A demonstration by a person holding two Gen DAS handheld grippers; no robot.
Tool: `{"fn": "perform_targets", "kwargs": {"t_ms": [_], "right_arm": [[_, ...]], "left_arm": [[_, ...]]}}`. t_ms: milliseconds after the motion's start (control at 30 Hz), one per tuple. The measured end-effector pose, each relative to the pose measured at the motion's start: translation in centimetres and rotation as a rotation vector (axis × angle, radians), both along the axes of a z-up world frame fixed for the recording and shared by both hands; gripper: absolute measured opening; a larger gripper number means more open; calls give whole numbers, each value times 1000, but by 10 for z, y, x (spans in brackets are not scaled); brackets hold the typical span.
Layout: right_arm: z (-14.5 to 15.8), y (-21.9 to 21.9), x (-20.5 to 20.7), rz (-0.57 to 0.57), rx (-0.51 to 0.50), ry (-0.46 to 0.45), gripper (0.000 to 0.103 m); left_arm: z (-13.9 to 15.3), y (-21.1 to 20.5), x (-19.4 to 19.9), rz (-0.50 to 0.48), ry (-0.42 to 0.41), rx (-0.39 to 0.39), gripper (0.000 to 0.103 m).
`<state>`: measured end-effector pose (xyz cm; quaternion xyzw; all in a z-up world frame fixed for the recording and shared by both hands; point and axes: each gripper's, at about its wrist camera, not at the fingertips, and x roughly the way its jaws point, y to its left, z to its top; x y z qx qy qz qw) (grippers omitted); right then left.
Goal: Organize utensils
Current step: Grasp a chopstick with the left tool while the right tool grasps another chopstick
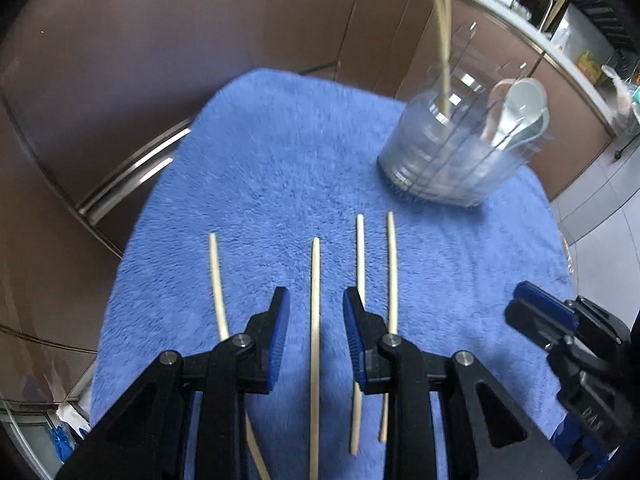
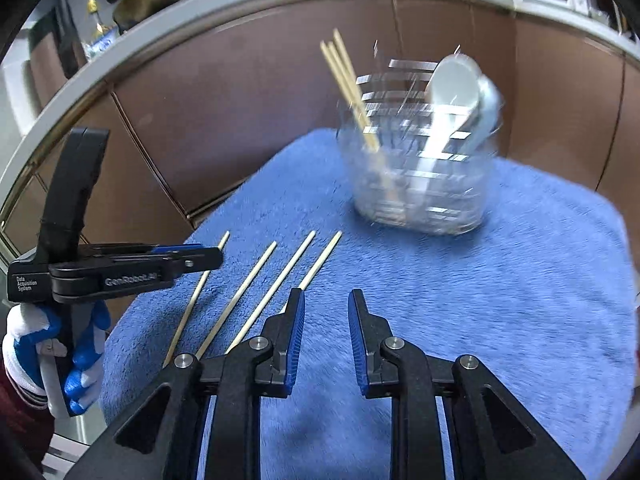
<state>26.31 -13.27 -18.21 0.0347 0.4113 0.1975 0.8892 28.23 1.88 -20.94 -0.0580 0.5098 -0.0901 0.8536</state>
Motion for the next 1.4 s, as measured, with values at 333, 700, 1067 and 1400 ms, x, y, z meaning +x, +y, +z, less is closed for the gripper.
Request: {"fn": "perform_targets", "kwargs": {"t_ms": [333, 700, 1067, 1400], "right_arm": [[-47, 44, 75, 25, -23, 135, 22], [-70, 69, 104, 5, -131, 198, 12], [-64, 52, 83, 9, -57, 234, 6], [-21, 28, 17, 32, 18, 118, 6]], "left_arm": [[-31, -2, 41, -41, 111, 23, 25], [-33, -9, 49, -81, 117, 78, 6], [-20, -5, 28, -60, 77, 3, 5], [34, -2, -36, -66, -95, -47, 5]]}}
